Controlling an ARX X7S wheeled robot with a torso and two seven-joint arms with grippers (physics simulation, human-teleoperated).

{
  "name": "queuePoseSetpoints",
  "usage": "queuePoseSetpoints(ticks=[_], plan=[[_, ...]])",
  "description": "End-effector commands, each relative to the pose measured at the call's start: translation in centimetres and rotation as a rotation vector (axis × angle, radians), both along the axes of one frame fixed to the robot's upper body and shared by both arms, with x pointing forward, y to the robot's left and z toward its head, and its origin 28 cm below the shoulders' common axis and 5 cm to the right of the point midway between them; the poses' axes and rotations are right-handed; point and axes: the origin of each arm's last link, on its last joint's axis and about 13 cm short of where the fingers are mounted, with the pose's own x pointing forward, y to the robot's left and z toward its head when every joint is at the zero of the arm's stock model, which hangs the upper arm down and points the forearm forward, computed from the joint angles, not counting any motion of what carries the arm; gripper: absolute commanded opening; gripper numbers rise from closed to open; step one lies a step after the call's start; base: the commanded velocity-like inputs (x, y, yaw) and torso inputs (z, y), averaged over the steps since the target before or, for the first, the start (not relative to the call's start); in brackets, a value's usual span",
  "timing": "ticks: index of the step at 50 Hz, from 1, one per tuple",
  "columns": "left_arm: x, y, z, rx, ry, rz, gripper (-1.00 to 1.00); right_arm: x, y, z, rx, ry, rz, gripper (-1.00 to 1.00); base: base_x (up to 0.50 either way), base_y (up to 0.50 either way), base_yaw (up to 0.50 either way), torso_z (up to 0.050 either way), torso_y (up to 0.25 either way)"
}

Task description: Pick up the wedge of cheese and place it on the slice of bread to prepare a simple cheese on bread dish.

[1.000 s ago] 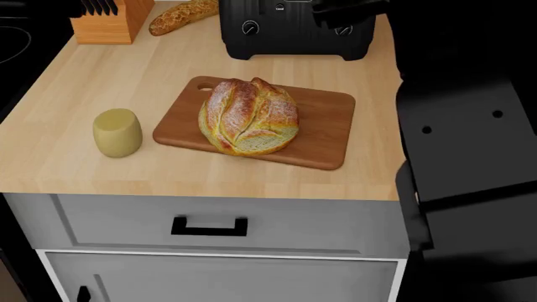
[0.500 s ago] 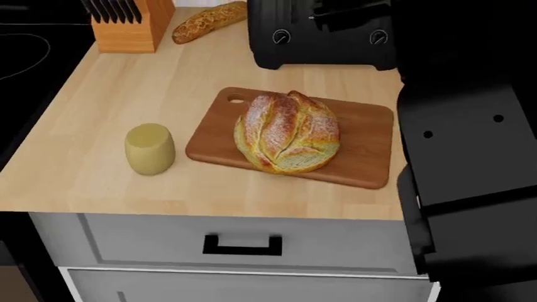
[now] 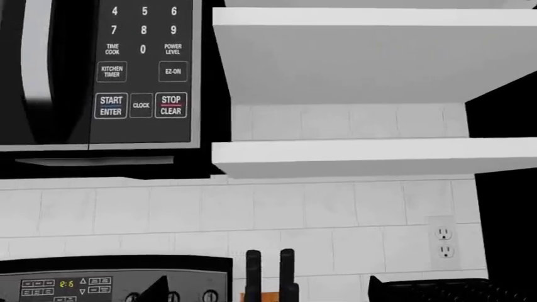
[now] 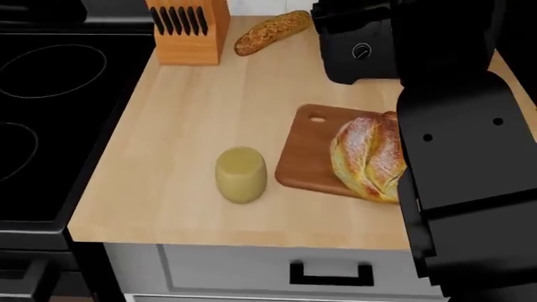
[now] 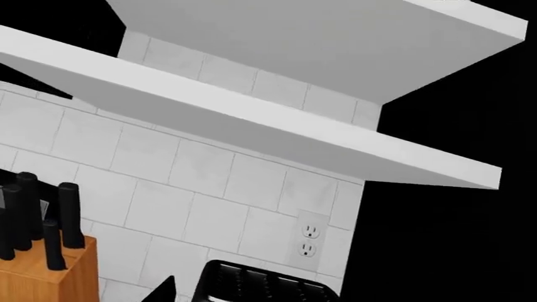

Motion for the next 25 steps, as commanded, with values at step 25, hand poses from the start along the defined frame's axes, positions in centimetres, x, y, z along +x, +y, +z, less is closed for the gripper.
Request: queuePoseSetpoints(ticks=[25], plan=[[0.07, -0.19, -0.10, 0.000, 0.002, -0.007, 1.00, -0.50, -0.60, -0.26, 0.021, -0.003, -0.011, 1.00, 0.22, 0.26, 0.00, 0.000, 0.000]])
